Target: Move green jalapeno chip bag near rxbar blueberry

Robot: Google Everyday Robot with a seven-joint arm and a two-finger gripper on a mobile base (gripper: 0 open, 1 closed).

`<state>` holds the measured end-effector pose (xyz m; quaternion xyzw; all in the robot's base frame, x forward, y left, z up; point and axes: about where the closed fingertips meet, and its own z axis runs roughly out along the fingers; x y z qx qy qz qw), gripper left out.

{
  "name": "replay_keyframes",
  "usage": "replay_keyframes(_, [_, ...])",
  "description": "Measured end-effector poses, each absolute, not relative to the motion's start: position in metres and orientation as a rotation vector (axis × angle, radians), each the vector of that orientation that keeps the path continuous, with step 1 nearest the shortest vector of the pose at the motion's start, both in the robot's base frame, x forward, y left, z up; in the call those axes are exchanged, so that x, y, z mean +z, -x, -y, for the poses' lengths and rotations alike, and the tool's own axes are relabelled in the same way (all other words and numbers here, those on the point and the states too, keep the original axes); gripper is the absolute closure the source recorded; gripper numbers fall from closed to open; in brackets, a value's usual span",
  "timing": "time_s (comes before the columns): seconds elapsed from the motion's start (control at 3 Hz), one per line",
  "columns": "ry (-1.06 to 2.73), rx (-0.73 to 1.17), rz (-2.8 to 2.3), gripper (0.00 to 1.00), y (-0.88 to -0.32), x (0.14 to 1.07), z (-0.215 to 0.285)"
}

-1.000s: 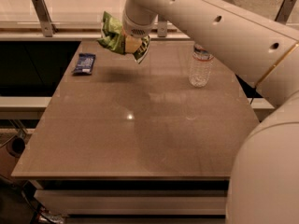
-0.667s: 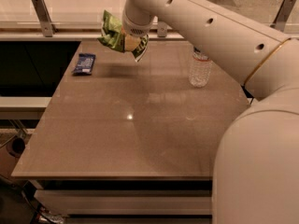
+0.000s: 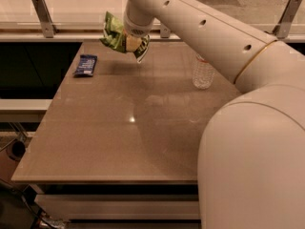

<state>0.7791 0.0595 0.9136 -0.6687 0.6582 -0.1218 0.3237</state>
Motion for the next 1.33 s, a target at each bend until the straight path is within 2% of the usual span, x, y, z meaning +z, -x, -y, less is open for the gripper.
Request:
replay_keyframes(0.67, [1.761,-0.316,-1.729,0.19,-0.7796,0.9093,-0.0611])
replay_keyframes(1.0, [1.764,-0.315,-1.730,0.00,-0.7797,0.9068,-0.0619])
replay_keyframes(1.33, [1.765,-0.314,-1.731,0.00,-0.7798,0.9063,-0.0621])
